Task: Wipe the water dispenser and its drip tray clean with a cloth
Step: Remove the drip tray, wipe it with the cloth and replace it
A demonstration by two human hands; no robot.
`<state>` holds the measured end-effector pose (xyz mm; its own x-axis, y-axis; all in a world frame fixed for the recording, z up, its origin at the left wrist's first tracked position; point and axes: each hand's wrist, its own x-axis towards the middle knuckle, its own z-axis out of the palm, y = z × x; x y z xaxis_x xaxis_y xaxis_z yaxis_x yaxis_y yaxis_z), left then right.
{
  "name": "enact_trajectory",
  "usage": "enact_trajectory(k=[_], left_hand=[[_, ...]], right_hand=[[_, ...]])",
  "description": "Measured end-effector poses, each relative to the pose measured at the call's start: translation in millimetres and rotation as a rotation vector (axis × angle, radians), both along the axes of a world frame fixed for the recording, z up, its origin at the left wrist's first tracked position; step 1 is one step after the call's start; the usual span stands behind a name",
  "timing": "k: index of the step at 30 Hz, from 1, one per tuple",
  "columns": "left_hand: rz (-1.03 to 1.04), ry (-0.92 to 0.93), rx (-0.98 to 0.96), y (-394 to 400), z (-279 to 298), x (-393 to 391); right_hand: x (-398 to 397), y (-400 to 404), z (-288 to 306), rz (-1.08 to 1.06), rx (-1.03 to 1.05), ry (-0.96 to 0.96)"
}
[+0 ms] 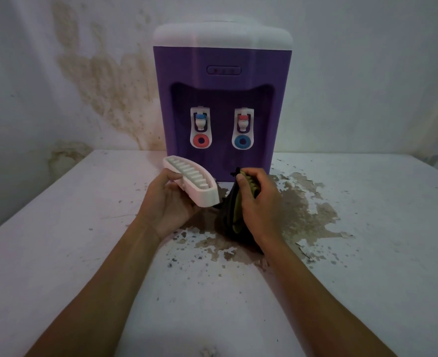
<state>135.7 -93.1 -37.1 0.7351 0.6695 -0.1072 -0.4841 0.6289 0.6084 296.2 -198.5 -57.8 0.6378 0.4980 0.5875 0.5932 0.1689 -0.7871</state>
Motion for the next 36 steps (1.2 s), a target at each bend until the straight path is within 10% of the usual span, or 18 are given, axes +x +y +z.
enact_trajectory(k=[11, 36], left_hand=[[-0.135, -0.035, 0.004, -2, -6, 8], [0.002, -0.016, -0.057, 12, -21, 14]], right_hand=[[5, -7, 5, -0.046, 0.037, 0.04], [-12, -35, -3, 0.219, -0.071, -0.817]])
